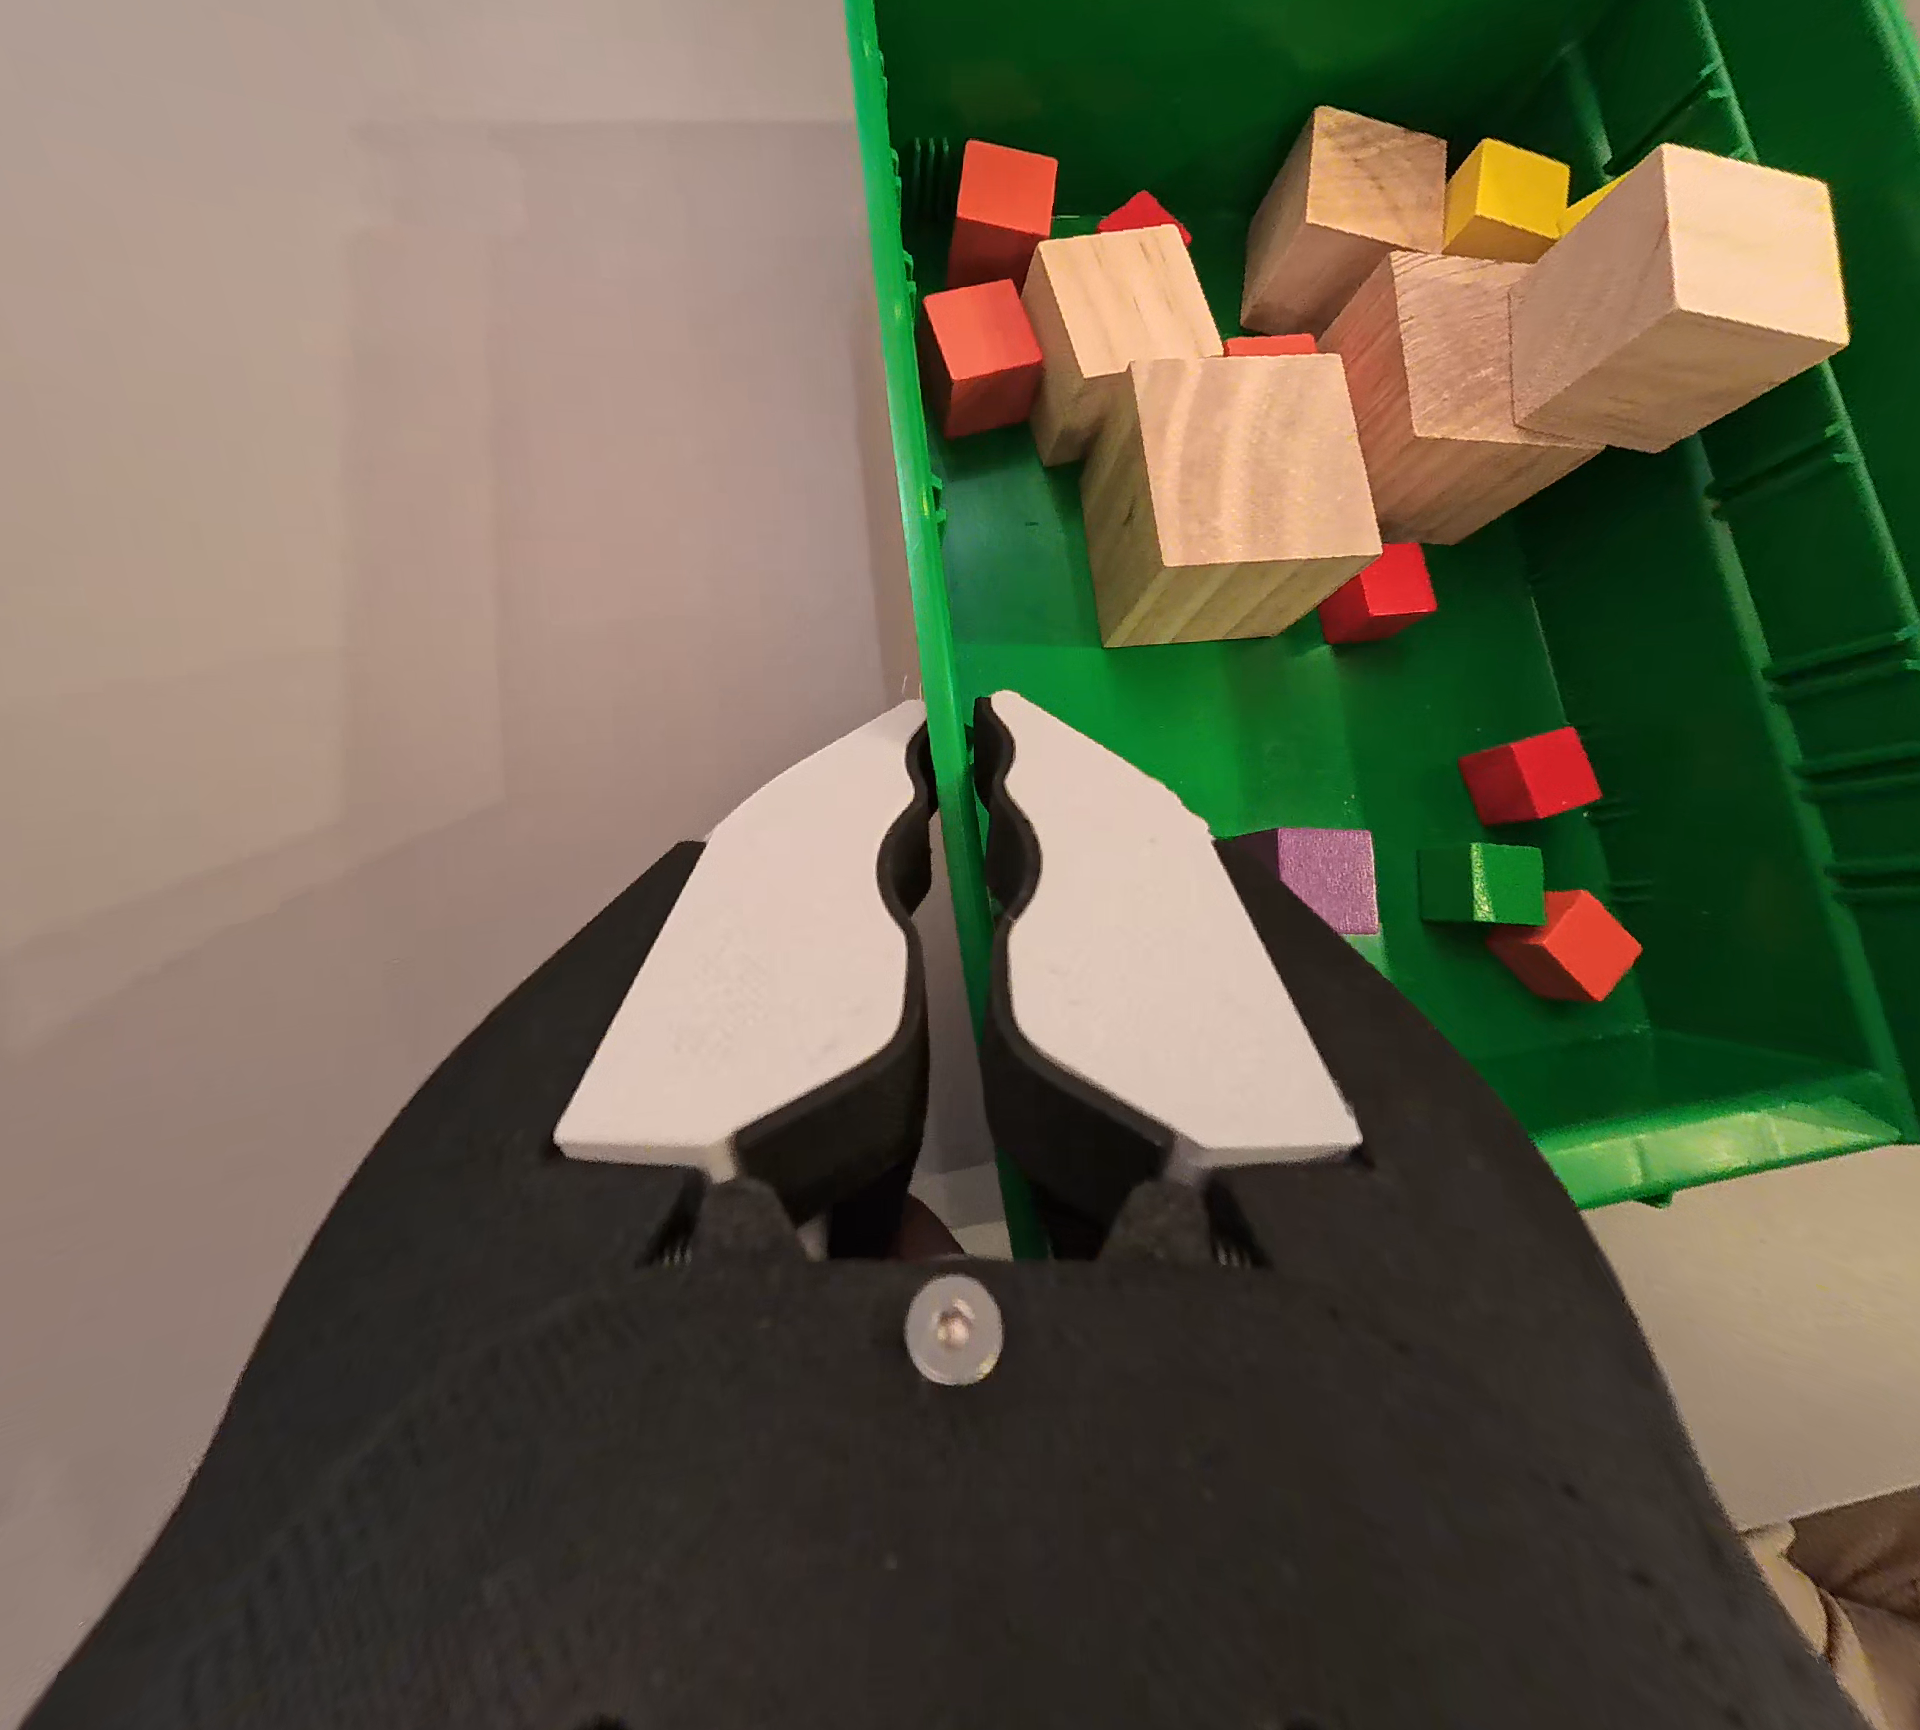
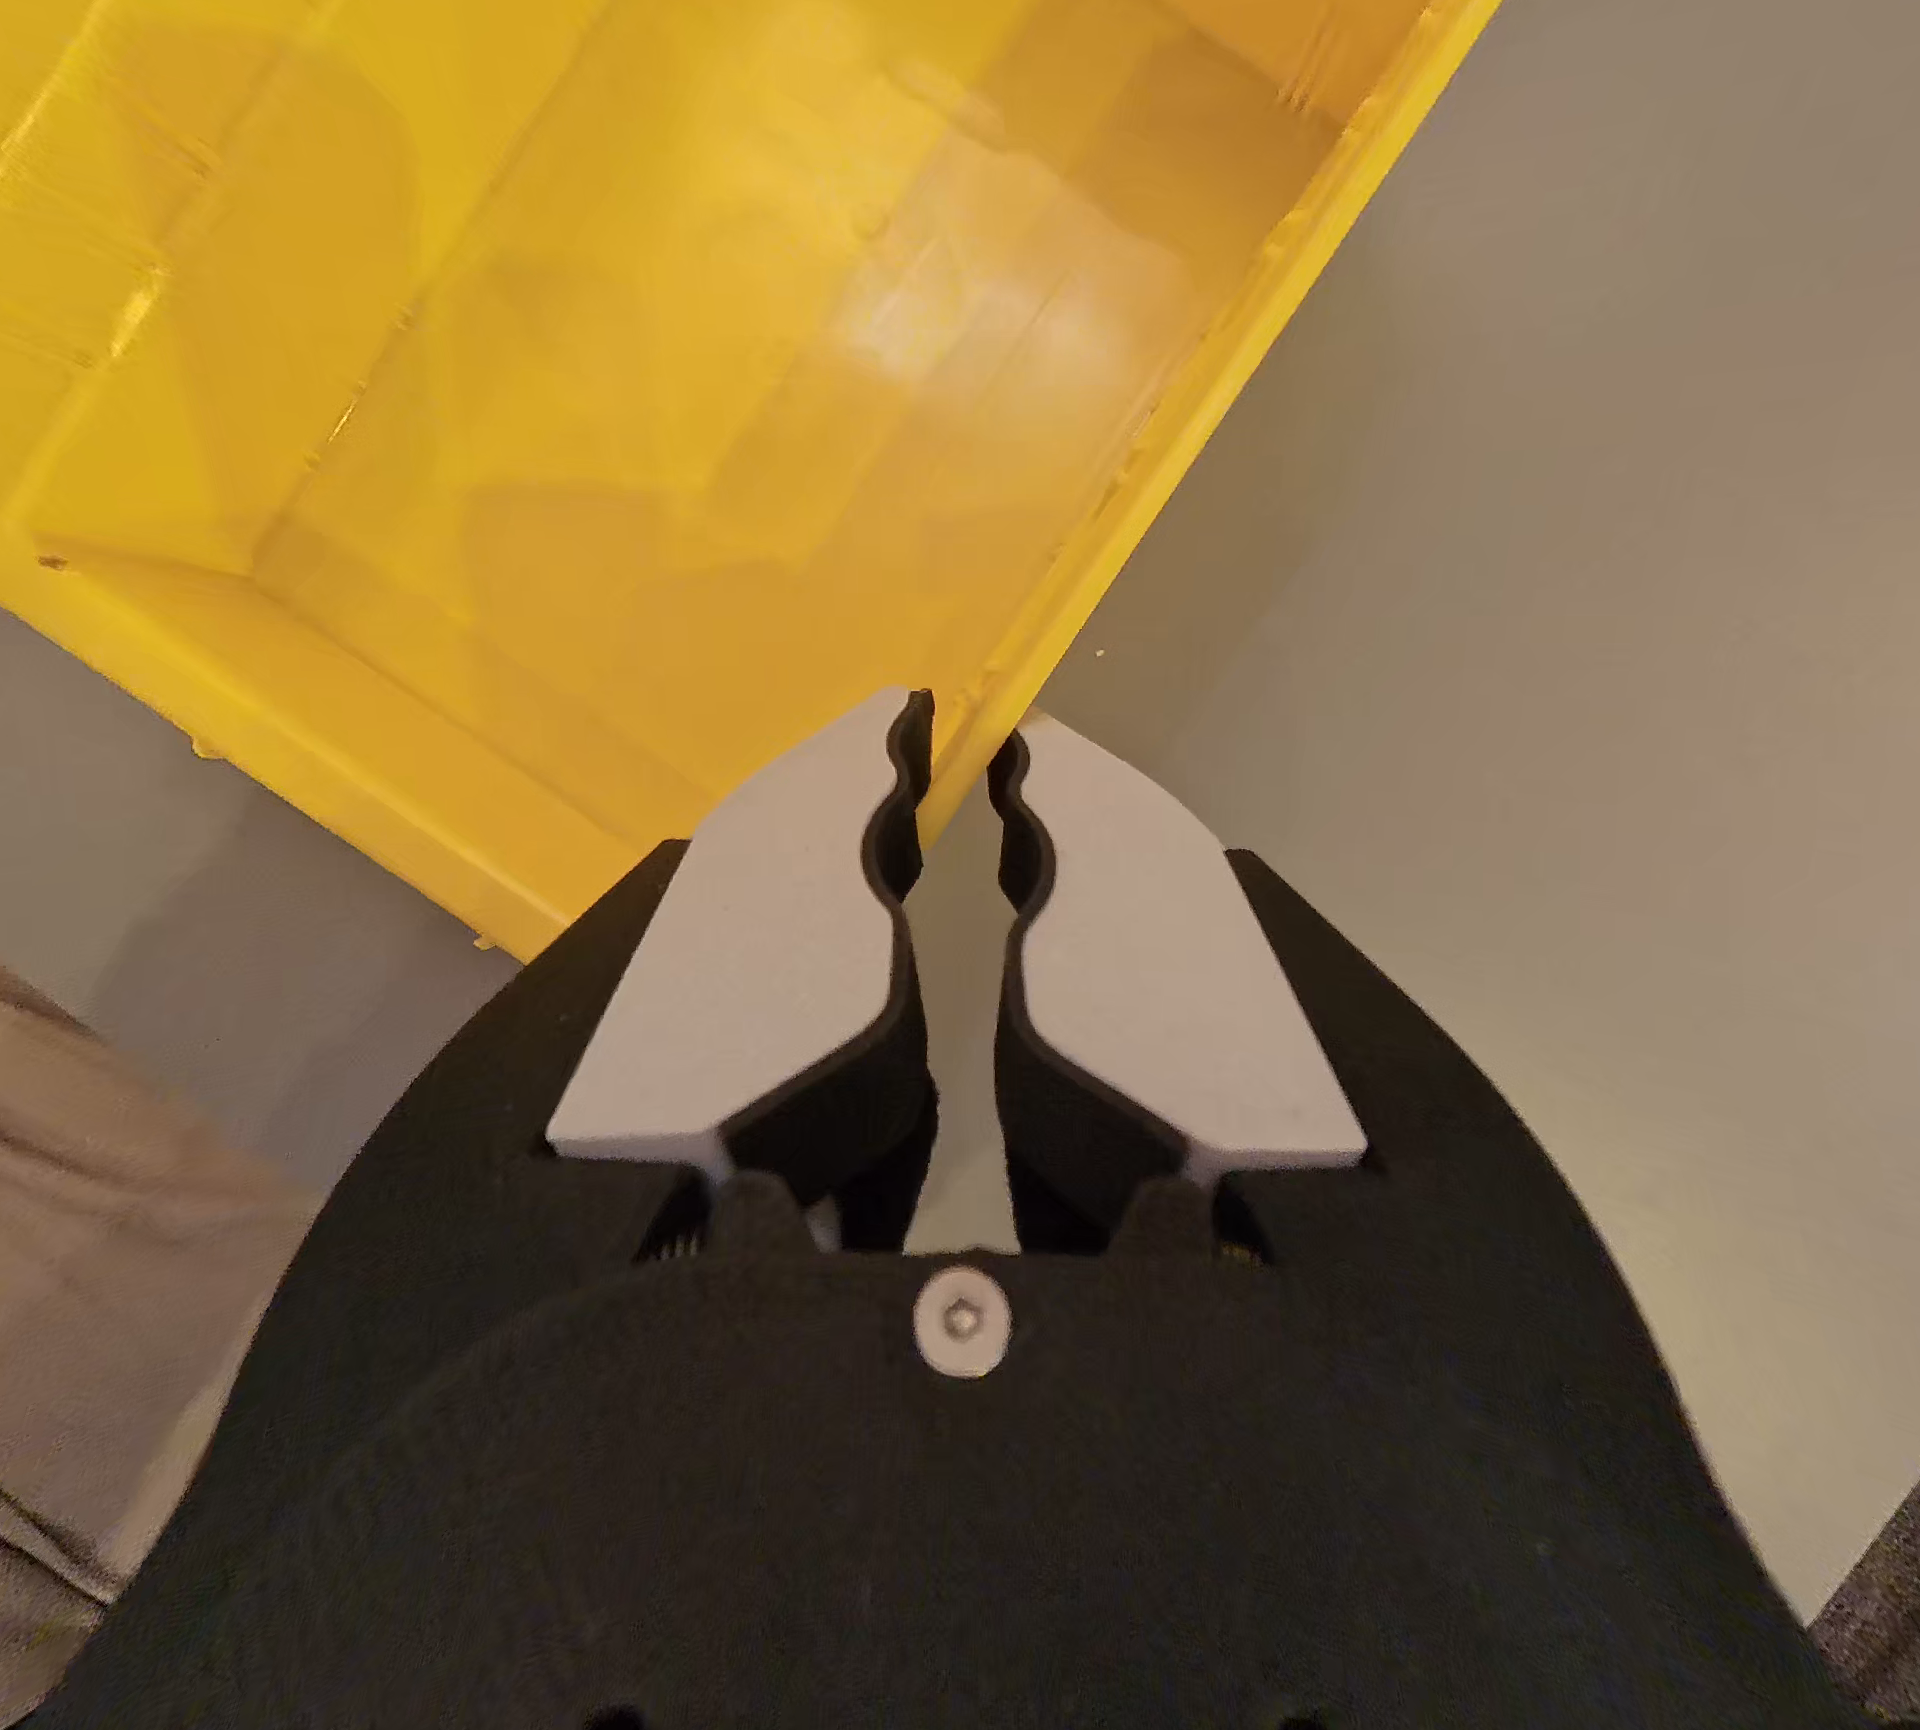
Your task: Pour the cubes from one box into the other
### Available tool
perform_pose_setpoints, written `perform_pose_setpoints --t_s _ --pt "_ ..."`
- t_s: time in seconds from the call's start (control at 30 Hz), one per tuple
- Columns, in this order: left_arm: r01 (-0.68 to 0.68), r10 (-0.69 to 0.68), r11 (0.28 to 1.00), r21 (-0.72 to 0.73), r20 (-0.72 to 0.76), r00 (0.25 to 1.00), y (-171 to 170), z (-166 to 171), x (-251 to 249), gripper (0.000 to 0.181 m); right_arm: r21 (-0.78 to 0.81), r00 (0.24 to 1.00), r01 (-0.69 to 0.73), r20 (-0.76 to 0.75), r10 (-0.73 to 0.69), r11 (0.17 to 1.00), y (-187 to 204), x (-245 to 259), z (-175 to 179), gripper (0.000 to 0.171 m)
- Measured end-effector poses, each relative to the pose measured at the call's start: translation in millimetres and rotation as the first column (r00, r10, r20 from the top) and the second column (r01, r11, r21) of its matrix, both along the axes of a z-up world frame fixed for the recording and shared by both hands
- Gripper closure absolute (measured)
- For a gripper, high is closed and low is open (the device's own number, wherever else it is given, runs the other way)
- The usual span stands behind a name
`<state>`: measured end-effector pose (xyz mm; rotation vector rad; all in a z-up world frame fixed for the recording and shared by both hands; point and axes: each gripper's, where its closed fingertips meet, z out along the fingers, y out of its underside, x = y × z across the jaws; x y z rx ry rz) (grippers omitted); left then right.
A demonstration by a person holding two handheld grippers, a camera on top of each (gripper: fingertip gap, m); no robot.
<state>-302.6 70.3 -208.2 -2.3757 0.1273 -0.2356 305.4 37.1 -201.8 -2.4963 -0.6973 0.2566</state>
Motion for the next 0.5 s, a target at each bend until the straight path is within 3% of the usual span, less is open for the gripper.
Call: perform_pose_setpoints --t_s 0.5 --pt "-0.026 0.026 1.000 0.017 0.021 0.999 1.7 -0.1 -6.2 0.176 -0.028 0.998 -0.033 -0.054 0.031 0.999 -2.7 -17.0 -0.3 0.165"
